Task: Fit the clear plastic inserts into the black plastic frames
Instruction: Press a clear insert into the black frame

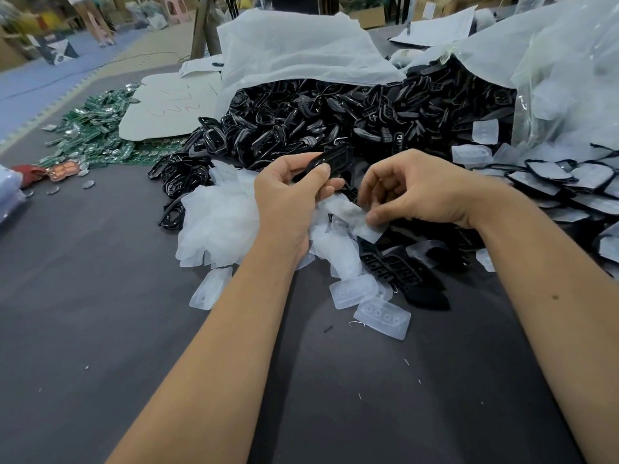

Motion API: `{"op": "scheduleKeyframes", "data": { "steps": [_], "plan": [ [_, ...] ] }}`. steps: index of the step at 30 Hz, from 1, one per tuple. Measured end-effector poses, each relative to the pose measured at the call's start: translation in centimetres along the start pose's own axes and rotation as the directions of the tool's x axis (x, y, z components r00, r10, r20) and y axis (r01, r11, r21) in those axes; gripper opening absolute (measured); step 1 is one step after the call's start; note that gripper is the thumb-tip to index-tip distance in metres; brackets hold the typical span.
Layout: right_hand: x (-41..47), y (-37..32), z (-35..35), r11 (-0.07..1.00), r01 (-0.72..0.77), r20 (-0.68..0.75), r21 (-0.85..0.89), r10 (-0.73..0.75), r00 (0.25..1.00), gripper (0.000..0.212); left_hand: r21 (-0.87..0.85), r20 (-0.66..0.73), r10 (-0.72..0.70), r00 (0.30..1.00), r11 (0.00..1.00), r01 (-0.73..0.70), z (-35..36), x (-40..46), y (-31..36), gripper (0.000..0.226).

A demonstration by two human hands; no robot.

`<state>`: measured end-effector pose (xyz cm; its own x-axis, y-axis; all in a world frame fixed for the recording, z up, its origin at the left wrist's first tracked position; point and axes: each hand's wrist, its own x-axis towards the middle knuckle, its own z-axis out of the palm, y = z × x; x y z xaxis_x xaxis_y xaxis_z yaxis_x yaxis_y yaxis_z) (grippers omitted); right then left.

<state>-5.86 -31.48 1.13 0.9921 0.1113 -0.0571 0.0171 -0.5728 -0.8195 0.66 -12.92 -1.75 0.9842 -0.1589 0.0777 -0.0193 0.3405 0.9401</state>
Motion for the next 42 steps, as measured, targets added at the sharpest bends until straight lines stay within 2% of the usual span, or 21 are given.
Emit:
{"op": "scheduleKeyframes", "data": {
  "steps": [3,6,11,14,18,22,30,36,42],
  "plan": [
    [0.0,0.7,0.0,0.976,0.039,-0.112,0.215,-0.015,0.994,0.012,0.013,-0.014,0.012,1.000,1.000,-0.012,0.0,0.0,-0.2,0.015],
    [0.3,0.7,0.4,0.908,0.112,-0.148,0.405,-0.056,0.987,0.007,0.101,-0.015,0.067,0.998,0.993,-0.065,-0.1,0.1,-0.3,0.015],
    [0.8,0.3,1.4,0.828,0.192,-0.185,0.527,-0.108,0.977,0.005,0.168,-0.018,0.108,0.994,0.980,-0.104,-0.1,0.3,-0.6,0.015],
    [1.1,0.3,1.9,0.806,0.228,-0.269,0.546,-0.089,0.959,0.009,0.183,-0.007,0.117,0.993,0.976,-0.114,-0.1,0.4,-0.6,0.016],
    [1.5,0.3,2.1,0.821,0.360,-0.500,0.443,-0.107,0.859,0.013,0.196,0.032,0.102,0.994,0.975,-0.107,-0.1,0.3,-0.5,0.015],
    [2.0,0.6,2.5,0.890,0.363,-0.623,0.275,-0.123,0.773,0.016,0.214,0.105,0.095,0.990,0.970,-0.116,-0.1,0.0,-0.5,0.018],
    [2.2,0.5,2.7,0.971,0.240,-0.704,0.014,-0.161,0.691,0.018,0.208,0.164,0.101,0.981,0.969,-0.134,-0.3,0.1,-0.5,0.022],
    [2.2,0.1,3.0,0.975,0.215,-0.731,-0.054,-0.186,0.656,0.018,0.162,0.167,0.064,0.984,0.983,-0.091,-0.4,0.5,-0.7,0.022],
    [2.2,0.0,3.1,0.972,0.236,-0.744,-0.017,-0.170,0.647,0.020,0.101,0.156,0.023,0.988,0.994,-0.039,-0.2,0.5,-0.5,0.026]
  ]
}}
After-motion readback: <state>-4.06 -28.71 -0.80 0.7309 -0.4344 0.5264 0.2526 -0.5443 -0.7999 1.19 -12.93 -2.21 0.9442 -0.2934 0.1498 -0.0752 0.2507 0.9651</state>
